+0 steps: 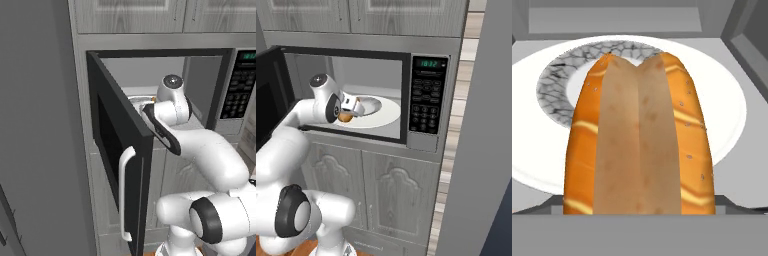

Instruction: Pick the hotdog bun from the counter and place it in the microwave. Then turn on the microwave.

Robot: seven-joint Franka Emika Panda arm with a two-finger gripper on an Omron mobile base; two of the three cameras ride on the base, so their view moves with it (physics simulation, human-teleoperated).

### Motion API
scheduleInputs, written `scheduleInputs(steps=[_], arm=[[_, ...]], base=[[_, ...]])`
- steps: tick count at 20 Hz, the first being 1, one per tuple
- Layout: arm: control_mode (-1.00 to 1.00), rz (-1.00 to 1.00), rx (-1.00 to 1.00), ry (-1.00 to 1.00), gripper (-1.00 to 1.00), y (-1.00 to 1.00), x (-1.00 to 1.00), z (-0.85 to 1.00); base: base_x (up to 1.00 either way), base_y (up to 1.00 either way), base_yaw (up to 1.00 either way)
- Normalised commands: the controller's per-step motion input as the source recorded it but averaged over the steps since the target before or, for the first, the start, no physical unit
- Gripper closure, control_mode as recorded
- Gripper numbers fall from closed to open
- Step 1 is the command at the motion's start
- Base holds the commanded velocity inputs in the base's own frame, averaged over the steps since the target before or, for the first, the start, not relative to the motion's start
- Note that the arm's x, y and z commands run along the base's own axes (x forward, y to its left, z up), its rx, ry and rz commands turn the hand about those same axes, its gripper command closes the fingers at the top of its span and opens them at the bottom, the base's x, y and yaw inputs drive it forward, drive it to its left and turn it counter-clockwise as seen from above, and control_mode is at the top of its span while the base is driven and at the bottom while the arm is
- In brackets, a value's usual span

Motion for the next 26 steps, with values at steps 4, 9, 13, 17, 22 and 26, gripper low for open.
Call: scheduleInputs(steps=[4,9,13,17,22,26], arm=[[-1.00,0.00,0.00,0.00,1.00,0.00,0.33,0.00],[-1.00,0.00,0.00,0.00,1.00,0.00,0.31,0.00],[-1.00,0.00,0.00,0.00,1.00,0.03,0.29,0.00],[-1.00,0.00,0.00,0.00,1.00,0.02,0.26,0.00],[-1.00,0.00,0.00,0.00,1.00,0.00,0.23,0.00],[-1.00,0.00,0.00,0.00,1.00,0.00,0.21,0.00]], base=[[0.00,0.00,0.00],[0.00,0.00,0.00],[0.00,0.00,0.00],[0.00,0.00,0.00],[0.00,0.00,0.00],[0.00,0.00,0.00]])
